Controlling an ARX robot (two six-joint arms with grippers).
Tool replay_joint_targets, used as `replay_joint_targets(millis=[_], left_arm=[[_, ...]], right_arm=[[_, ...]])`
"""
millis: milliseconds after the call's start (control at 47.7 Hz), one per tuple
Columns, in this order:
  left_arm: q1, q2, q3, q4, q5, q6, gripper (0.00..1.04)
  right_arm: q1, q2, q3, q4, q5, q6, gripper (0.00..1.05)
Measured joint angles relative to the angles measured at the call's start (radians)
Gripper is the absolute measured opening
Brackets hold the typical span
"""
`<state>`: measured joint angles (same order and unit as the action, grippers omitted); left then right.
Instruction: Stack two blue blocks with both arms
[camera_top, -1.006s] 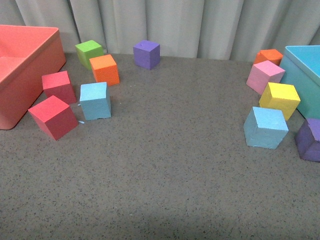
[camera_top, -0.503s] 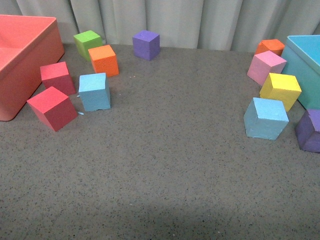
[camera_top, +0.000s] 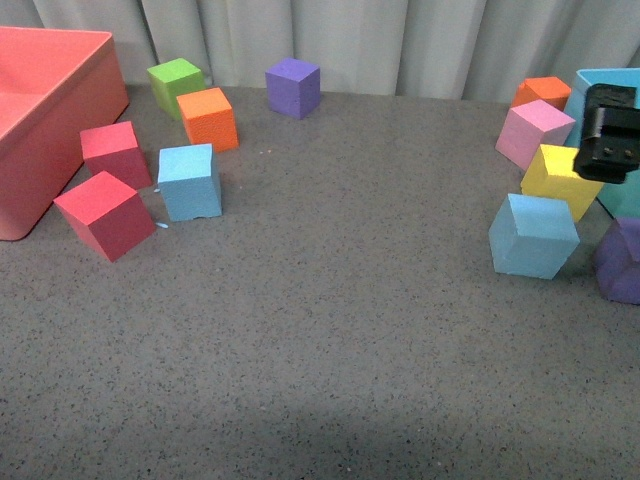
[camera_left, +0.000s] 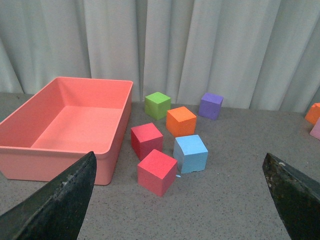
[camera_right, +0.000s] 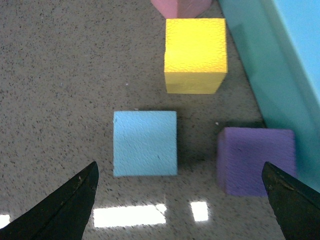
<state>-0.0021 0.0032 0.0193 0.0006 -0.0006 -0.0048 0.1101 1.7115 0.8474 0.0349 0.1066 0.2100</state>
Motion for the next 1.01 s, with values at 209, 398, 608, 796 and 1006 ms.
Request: replay_joint_targets(millis=[209, 398, 608, 796, 1006], left_arm=[[0.0, 0.0, 0.0, 0.0, 0.0, 0.0, 0.98], [0.0, 0.0, 0.0, 0.0, 0.0, 0.0, 0.98], [0.0, 0.0, 0.0, 0.0, 0.0, 0.0, 0.98], [0.0, 0.0, 0.0, 0.0, 0.0, 0.0, 0.98], [0.0, 0.0, 0.0, 0.0, 0.0, 0.0, 0.98]], right_arm=[[0.022, 0.167, 0.154, -0.118, -0.034, 0.076, 0.95], [0.037, 0.266, 0.223, -0.198, -0.022, 0.1, 0.95], [0.042, 0.372, 0.311, -0.241, -0.018, 0.099, 0.95], [0.041, 0.465, 0.403, -0.281, -0.024, 0.083, 0.94], [0.039, 0.509, 0.453, -0.33, -0.018, 0.08, 0.58]])
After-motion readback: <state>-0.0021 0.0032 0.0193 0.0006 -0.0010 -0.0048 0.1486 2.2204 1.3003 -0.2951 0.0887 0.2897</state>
